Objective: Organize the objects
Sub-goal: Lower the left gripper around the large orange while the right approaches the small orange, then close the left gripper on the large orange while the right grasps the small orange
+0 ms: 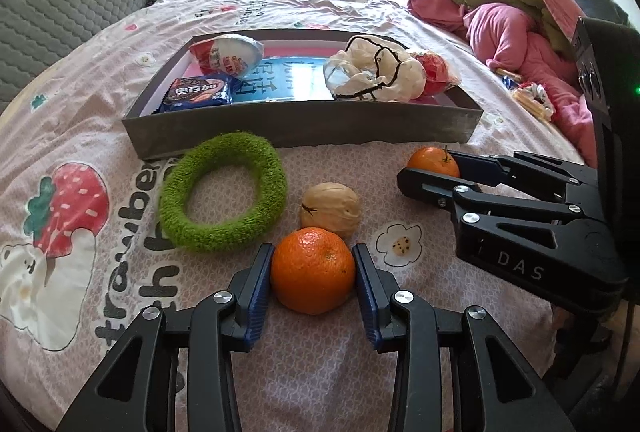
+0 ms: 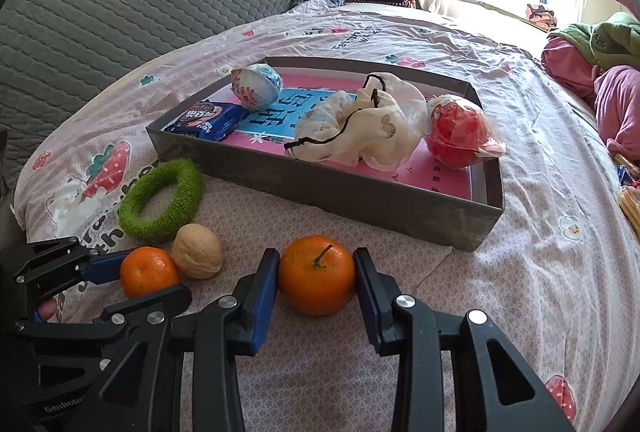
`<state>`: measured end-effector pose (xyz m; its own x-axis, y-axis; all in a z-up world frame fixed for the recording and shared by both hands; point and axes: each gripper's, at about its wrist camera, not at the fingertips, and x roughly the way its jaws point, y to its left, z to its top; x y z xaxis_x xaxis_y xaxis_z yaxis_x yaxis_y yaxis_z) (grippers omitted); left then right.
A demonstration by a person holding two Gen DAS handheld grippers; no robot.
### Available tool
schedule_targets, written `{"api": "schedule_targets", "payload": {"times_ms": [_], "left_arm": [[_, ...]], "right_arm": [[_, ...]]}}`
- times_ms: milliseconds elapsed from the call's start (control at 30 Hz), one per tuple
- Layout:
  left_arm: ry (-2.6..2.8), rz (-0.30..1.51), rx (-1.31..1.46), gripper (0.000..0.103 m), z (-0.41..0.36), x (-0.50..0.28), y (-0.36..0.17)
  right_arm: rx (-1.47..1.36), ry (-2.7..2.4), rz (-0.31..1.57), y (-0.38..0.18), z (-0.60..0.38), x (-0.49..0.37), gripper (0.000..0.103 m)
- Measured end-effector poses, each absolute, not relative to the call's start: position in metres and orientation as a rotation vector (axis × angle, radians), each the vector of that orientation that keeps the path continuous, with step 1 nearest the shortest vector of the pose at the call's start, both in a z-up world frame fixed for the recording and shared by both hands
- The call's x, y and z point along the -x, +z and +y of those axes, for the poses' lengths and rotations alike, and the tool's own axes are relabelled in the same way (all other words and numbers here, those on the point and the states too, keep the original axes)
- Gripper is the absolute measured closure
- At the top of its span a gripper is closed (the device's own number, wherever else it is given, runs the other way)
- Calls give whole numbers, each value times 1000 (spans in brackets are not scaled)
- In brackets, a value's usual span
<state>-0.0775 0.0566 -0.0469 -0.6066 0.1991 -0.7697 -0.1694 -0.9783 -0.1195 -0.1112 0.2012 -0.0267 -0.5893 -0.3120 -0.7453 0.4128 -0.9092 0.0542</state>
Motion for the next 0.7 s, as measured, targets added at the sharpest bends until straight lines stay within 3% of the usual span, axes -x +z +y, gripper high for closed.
{"api": "schedule_targets", "payload": {"times_ms": [700], "left_arm": [[2718, -21, 1204, 63, 51, 62, -18]], "right_arm": [[-1046, -2487, 79, -10, 213, 95, 65]]}}
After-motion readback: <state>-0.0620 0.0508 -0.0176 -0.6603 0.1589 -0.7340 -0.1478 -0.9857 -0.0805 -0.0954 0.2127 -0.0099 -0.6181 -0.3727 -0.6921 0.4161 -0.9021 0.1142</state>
